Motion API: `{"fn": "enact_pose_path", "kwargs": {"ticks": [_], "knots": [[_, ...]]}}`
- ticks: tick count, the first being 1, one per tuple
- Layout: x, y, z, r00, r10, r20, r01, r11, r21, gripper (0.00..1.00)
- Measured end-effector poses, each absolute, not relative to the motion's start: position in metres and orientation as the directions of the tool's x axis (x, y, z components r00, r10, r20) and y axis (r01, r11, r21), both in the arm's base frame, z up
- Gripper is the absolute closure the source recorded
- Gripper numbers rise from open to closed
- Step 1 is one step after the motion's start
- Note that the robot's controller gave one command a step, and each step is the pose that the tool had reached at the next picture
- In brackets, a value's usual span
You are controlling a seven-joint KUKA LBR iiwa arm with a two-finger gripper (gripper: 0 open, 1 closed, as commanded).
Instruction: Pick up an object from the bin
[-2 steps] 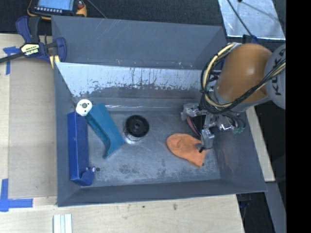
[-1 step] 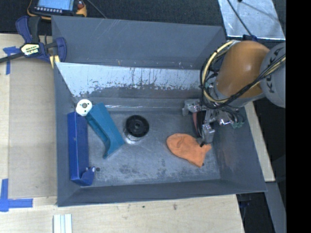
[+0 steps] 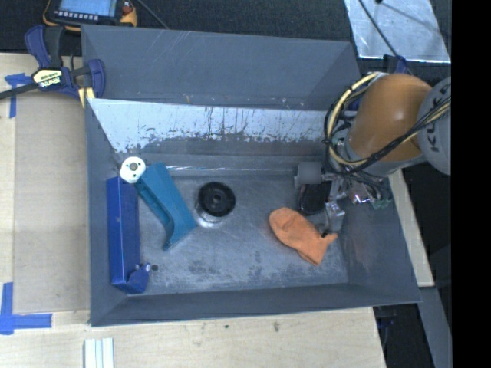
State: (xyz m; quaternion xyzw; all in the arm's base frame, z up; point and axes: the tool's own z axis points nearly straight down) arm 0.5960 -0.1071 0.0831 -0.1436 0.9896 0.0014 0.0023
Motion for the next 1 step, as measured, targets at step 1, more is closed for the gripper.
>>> {"fn": "enact_pose_path", "kwargs": {"ticks": [1], "knots": [[0.6116, -0.1236, 0.0749, -0.984, -0.178, -0.005, -0.178, 0.984, -0.004, 0.0]]}}
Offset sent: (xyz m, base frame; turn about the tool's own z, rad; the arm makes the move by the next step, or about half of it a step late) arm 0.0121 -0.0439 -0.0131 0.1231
